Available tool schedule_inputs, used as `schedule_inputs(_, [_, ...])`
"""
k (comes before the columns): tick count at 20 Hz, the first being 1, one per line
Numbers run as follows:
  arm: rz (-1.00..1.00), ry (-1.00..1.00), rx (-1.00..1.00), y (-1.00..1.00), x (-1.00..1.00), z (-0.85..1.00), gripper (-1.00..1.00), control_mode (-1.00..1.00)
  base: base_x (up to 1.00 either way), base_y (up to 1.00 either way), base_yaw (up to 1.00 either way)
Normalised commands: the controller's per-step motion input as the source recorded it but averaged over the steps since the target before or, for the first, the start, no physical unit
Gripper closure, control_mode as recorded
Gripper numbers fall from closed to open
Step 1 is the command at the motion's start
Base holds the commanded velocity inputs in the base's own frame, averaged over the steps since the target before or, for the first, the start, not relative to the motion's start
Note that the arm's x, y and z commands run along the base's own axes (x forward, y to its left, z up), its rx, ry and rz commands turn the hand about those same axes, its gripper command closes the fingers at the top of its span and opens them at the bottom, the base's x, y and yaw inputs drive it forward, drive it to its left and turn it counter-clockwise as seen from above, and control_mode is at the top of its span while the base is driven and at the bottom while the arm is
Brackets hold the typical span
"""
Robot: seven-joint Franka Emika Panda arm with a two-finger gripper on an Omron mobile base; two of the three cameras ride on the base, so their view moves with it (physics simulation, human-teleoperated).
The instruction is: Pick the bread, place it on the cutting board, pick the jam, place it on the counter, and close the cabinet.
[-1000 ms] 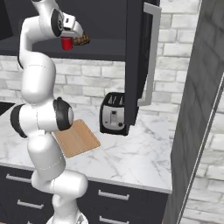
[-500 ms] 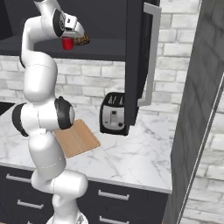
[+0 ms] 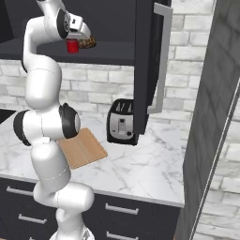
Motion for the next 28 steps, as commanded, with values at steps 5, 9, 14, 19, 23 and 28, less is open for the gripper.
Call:
schedule_inputs(5, [0.0,-0.05,0.0,0.0,-0.01,0.05,1.0,-1.0,0.0,0.0,0.0])
schedule_inputs(9, [0.0,-0.06,0.0,0.0,-0.04,0.15,1.0,-1.0,0.0,0.0,0.0])
schedule_inputs(14, [0.0,-0.01,0.0,0.0,-0.26,0.02,1.0,-1.0,0.0,0.0,0.0])
schedule_inputs(19, [0.0,0.0,0.0,-0.03,-0.33,0.13,1.0,-1.0,0.0,0.0,0.0])
schedule_inputs(23, [0.0,0.0,0.0,-0.11,-0.35,0.12,1.0,-1.0,0.0,0.0,0.0])
schedule_inputs(28, [0.0,0.0,-0.01,-0.14,-0.43,0.01,1.0,-1.0,0.0,0.0,0.0])
